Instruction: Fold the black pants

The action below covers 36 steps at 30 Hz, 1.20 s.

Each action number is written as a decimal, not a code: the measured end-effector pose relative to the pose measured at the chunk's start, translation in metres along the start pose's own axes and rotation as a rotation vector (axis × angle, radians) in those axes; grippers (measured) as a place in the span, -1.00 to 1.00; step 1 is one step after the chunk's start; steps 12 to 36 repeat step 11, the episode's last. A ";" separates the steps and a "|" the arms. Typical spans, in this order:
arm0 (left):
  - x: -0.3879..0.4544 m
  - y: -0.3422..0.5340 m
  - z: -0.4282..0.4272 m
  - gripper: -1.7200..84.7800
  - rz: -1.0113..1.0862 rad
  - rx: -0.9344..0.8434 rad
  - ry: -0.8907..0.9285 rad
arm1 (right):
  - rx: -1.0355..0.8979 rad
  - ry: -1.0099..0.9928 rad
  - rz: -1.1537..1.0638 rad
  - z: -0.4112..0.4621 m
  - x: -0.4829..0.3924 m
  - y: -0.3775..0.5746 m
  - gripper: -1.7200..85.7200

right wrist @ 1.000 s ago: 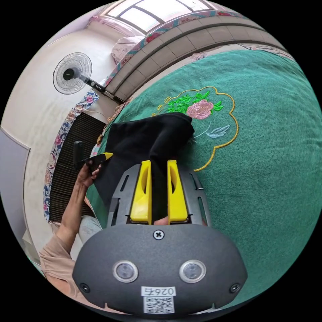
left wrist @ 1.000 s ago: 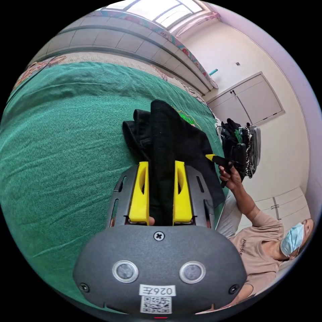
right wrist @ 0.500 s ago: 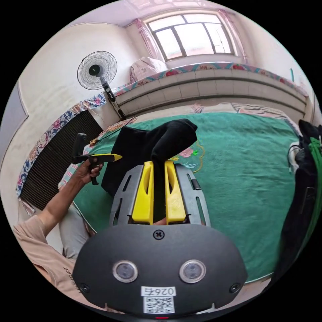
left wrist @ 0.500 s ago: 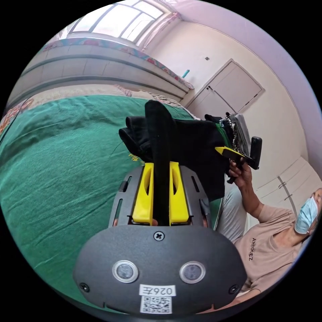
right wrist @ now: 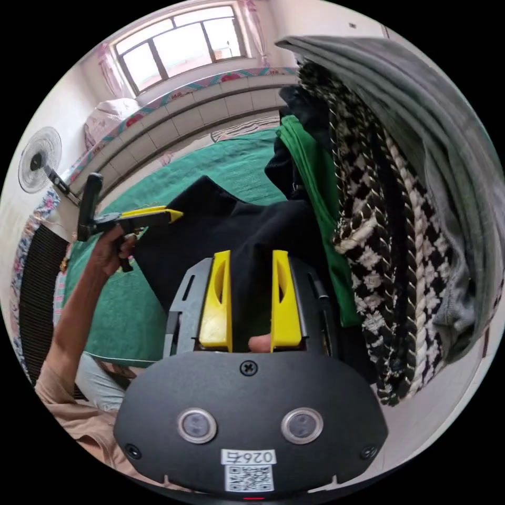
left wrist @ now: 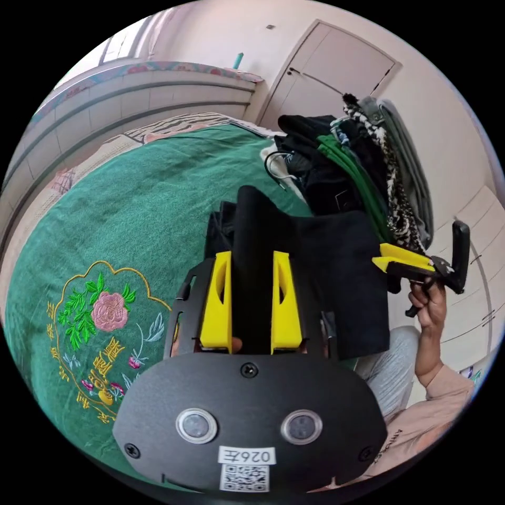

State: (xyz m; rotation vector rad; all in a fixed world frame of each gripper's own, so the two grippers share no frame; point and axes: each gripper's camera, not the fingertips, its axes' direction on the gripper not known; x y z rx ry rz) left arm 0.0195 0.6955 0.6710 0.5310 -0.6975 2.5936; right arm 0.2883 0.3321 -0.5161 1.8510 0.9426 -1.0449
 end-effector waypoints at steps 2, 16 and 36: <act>0.011 0.011 -0.003 -0.66 0.015 0.034 -0.011 | -0.001 -0.080 0.019 0.000 0.018 -0.017 -0.76; -0.014 0.127 -0.096 -0.85 -0.128 0.364 0.306 | 0.074 0.069 -0.030 -0.034 -0.003 -0.092 -0.76; -0.014 0.127 -0.096 -0.85 -0.128 0.364 0.306 | 0.074 0.069 -0.030 -0.034 -0.003 -0.092 -0.76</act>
